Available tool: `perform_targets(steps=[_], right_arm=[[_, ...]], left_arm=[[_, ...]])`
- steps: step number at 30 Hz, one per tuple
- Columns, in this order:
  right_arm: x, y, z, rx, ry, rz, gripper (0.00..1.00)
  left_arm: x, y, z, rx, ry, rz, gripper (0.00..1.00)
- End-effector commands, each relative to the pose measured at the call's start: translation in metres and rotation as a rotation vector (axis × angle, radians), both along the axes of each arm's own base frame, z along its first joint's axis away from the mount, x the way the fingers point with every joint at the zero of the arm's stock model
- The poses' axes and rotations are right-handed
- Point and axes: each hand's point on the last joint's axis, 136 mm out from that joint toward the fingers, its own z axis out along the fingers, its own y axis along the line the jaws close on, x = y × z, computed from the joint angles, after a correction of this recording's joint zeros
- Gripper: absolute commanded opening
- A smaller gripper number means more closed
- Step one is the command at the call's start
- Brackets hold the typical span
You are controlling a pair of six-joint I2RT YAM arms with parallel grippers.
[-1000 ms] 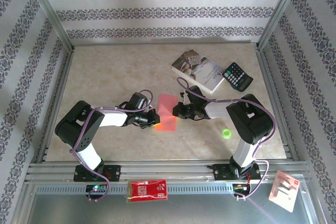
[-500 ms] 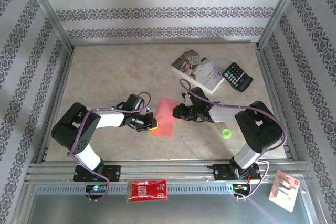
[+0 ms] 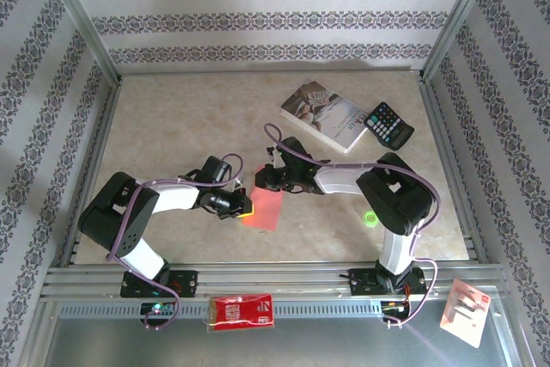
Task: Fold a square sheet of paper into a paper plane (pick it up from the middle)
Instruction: First fold in half a square sheet of paper at the center of the table.
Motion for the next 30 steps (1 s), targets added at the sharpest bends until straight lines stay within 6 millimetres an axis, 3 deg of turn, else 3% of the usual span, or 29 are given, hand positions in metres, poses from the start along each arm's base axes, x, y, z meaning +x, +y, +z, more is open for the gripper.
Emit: perform_targets(steps=[1, 8, 12, 20, 30], right_arm=[[-0.002, 0.019, -0.001, 0.023, 0.02, 0.022, 0.08], [-0.008, 0.025, -0.021, -0.024, 0.063, 0.039, 0.07], [-0.005, 0.017, -0.037, -0.088, 0.084, 0.02, 0.06], [0.017, -0.005, -0.056, -0.177, 0.09, -0.045, 0.03], [0.045, -0.015, -0.058, -0.176, 0.093, -0.098, 0.03]], left_arm=[[-0.029, 0.027, -0.028, 0.131, 0.12, 0.015, 0.0], [-0.028, 0.027, -0.026, 0.132, 0.114, 0.016, 0.0], [-0.031, 0.029, -0.027, 0.141, 0.12, 0.013, 0.0], [-0.049, 0.045, -0.045, 0.222, 0.175, -0.005, 0.0], [-0.055, 0.05, -0.05, 0.25, 0.189, -0.019, 0.0]])
